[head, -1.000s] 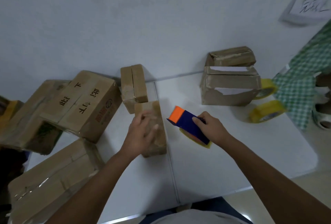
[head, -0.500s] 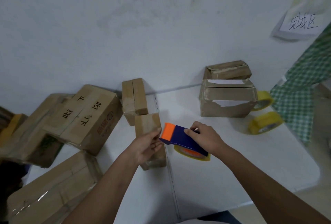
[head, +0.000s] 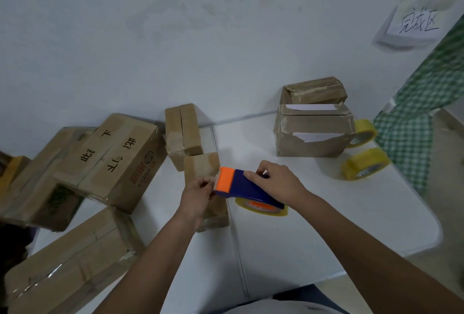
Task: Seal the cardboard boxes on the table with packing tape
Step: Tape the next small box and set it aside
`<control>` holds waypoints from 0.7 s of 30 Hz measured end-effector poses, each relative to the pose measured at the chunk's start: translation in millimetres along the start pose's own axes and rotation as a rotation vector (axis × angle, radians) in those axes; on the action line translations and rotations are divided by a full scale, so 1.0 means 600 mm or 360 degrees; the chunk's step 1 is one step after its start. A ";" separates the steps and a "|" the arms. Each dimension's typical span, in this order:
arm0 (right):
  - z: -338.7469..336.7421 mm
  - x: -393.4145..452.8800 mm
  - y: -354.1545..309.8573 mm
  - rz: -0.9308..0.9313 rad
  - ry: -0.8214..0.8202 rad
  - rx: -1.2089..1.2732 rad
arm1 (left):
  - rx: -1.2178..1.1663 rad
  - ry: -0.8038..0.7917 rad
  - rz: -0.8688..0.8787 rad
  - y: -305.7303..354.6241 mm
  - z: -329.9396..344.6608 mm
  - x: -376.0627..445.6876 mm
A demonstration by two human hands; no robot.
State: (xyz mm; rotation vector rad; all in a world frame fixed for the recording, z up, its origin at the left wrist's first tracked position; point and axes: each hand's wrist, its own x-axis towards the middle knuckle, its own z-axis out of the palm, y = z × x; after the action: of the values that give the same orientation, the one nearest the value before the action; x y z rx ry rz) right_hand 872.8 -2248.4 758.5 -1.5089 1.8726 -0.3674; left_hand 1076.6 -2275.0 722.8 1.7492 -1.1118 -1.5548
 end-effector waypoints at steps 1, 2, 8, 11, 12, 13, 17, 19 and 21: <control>0.001 -0.001 -0.001 -0.0015 -0.0013 -0.0011 | 0.0033 0.0019 0.0026 0.000 -0.002 -0.002; 0.002 -0.001 -0.002 -0.0028 -0.0030 -0.0016 | 0.0064 0.0039 0.0047 0.000 -0.003 -0.004; 0.007 -0.007 0.001 -0.0080 -0.0113 -0.0047 | 0.0116 0.0158 0.0151 -0.012 -0.026 0.000; 0.008 -0.004 0.002 -0.0106 -0.0156 -0.0069 | 0.0085 0.0189 0.0148 -0.023 -0.044 0.002; 0.006 -0.003 0.003 -0.0109 -0.0167 -0.0068 | 0.0067 0.0202 0.0142 -0.026 -0.054 0.003; 0.002 -0.002 0.007 -0.0106 -0.0179 -0.0072 | 0.0036 0.0225 0.0141 -0.029 -0.068 0.004; -0.019 0.000 0.031 -0.0107 -0.0180 -0.0180 | -0.0102 0.0392 0.0152 -0.045 -0.126 0.003; -0.021 0.002 0.040 -0.0099 -0.0198 -0.0207 | -0.0116 0.0404 0.0141 -0.061 -0.131 -0.006; -0.016 0.003 0.045 -0.0091 -0.0236 -0.0219 | -0.0106 0.0407 0.0127 -0.083 -0.128 -0.013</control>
State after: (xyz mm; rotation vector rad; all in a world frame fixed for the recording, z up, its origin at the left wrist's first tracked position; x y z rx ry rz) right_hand 846.6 -2244.2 748.4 -1.6373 1.7715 -0.1504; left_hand 1162.2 -2252.6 699.9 1.7778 -0.9790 -1.2644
